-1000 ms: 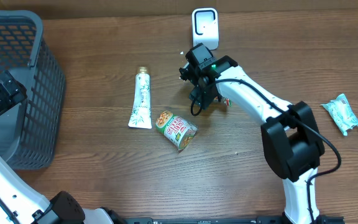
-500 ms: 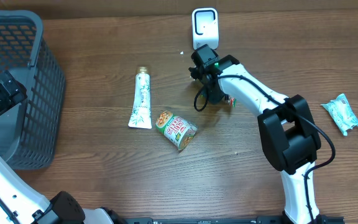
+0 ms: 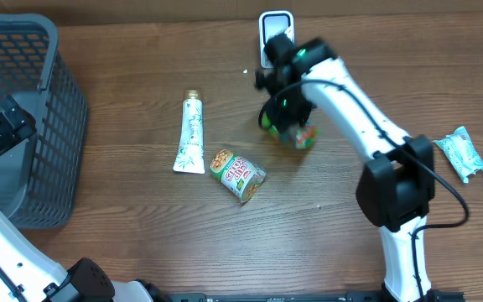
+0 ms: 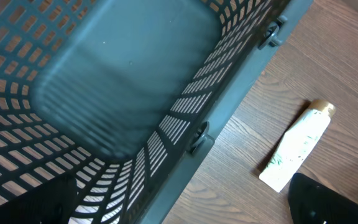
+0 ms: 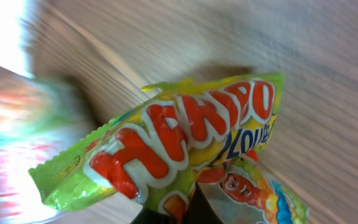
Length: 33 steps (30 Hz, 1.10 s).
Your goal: Scan the item barcode
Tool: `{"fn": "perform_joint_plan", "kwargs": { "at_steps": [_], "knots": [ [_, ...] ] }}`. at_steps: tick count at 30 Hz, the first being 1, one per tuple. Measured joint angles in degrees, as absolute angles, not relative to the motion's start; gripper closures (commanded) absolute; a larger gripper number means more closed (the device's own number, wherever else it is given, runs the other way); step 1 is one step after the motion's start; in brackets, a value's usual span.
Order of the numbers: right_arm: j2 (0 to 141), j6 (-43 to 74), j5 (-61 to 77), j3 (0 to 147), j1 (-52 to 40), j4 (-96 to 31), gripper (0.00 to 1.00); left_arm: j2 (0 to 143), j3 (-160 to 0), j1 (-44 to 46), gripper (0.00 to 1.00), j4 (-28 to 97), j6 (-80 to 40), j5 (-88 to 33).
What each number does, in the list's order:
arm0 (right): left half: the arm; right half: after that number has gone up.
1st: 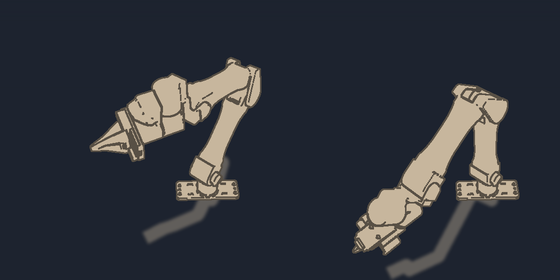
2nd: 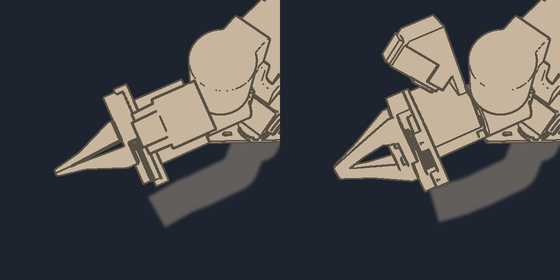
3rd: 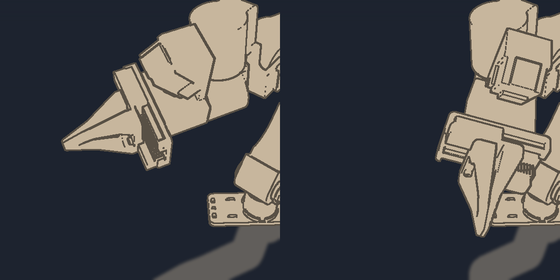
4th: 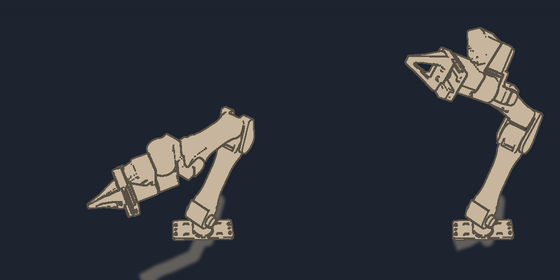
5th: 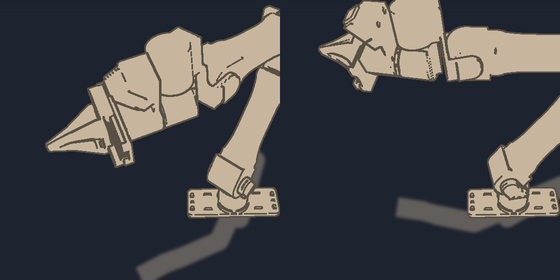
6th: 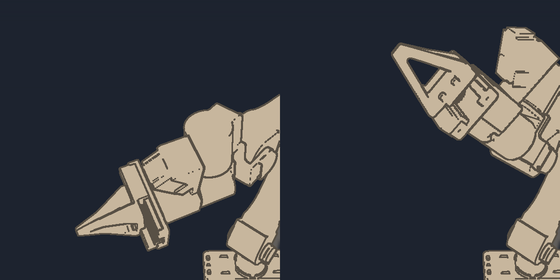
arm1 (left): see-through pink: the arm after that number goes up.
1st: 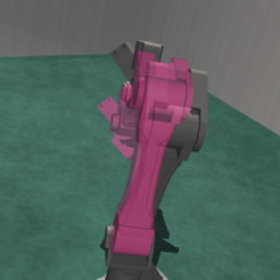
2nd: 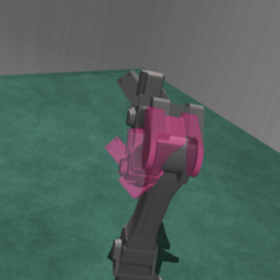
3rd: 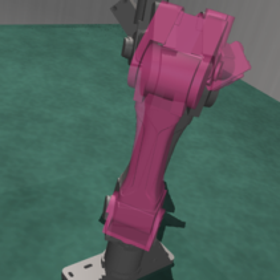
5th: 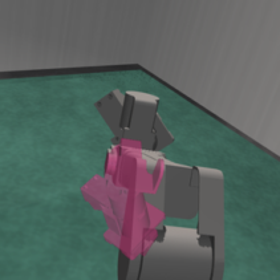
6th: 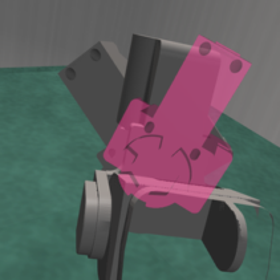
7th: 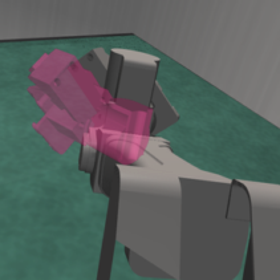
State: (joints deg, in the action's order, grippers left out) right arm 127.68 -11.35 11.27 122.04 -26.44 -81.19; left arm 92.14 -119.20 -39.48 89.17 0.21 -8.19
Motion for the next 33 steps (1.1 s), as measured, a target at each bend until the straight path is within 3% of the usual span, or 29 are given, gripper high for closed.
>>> {"fn": "perform_joint_plan", "kwargs": {
  "at_steps": [6, 11, 27, 29, 30, 33],
  "knots": [
    [125.86, -8.58, 37.39, 126.30, -15.99, -84.53, 0.96, 92.14, -119.20, -39.48, 0.00, 89.17, 0.21, -8.19],
    [125.86, -7.66, 49.60, 121.56, -8.75, -82.00, 0.96, 92.14, -119.20, -39.48, 0.00, 89.19, 0.23, -8.19],
    [125.89, -4.36, 57.82, 95.92, -7.31, -56.73, 0.96, 92.14, -119.20, -39.48, 0.00, 89.19, 0.21, -8.19],
    [125.89, -2.68, 56.38, 93.67, -7.31, -54.00, 0.90, 92.14, -119.20, -39.48, 0.00, 89.17, 0.21, -8.19],
    [125.89, -1.63, 55.37, 93.08, -7.31, -53.08, 0.77, 92.14, -119.20, -39.48, 0.00, 89.19, 0.21, -8.19],
    [125.89, -0.71, 51.16, 92.79, -7.33, -52.03, 0.62, 92.14, -119.20, -39.48, 0.01, 89.19, 0.23, -8.19]
  ]
}}
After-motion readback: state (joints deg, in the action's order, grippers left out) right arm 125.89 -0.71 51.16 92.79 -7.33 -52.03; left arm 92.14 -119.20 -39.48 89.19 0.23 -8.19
